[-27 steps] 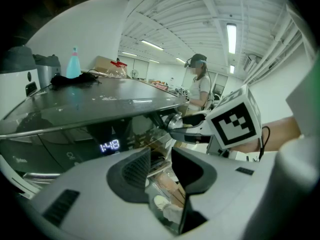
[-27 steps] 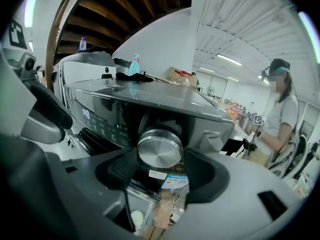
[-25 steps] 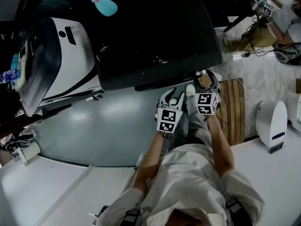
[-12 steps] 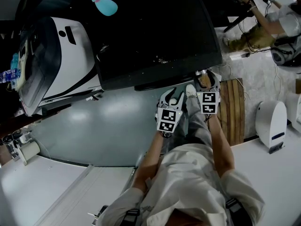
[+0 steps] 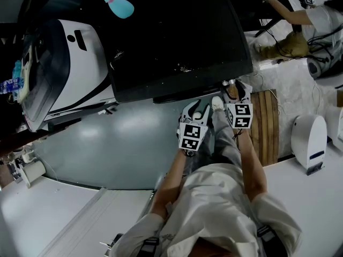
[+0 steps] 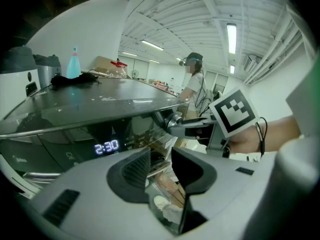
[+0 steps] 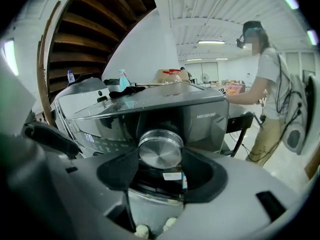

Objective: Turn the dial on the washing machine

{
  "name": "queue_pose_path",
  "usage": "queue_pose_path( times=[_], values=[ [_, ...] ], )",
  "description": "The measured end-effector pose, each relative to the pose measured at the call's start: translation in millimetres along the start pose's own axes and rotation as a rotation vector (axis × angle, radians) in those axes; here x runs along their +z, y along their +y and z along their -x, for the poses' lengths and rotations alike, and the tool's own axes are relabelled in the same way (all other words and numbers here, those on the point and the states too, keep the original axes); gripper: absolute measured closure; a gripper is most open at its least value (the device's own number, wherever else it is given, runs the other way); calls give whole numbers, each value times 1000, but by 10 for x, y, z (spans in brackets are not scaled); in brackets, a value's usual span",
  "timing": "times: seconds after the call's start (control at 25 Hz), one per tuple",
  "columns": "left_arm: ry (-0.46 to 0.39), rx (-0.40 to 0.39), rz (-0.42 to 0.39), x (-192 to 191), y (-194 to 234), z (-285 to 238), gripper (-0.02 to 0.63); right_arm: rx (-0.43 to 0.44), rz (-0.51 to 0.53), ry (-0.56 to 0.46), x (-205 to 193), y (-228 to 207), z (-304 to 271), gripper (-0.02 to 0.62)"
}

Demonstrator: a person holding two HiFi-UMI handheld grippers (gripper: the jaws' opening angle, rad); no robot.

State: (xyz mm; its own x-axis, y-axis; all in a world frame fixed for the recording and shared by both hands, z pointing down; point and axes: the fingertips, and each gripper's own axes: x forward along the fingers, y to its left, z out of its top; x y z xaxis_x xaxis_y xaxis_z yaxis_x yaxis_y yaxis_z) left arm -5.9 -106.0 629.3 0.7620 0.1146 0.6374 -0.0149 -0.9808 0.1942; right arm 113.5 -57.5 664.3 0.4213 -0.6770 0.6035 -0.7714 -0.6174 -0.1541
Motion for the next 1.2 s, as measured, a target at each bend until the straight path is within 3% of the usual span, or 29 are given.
queue_pose_path(
  times=[1.2],
  values=[
    [2, 3, -4, -13, -54, 2, 468, 136, -290, -59, -17, -28, -6, 325]
  ],
)
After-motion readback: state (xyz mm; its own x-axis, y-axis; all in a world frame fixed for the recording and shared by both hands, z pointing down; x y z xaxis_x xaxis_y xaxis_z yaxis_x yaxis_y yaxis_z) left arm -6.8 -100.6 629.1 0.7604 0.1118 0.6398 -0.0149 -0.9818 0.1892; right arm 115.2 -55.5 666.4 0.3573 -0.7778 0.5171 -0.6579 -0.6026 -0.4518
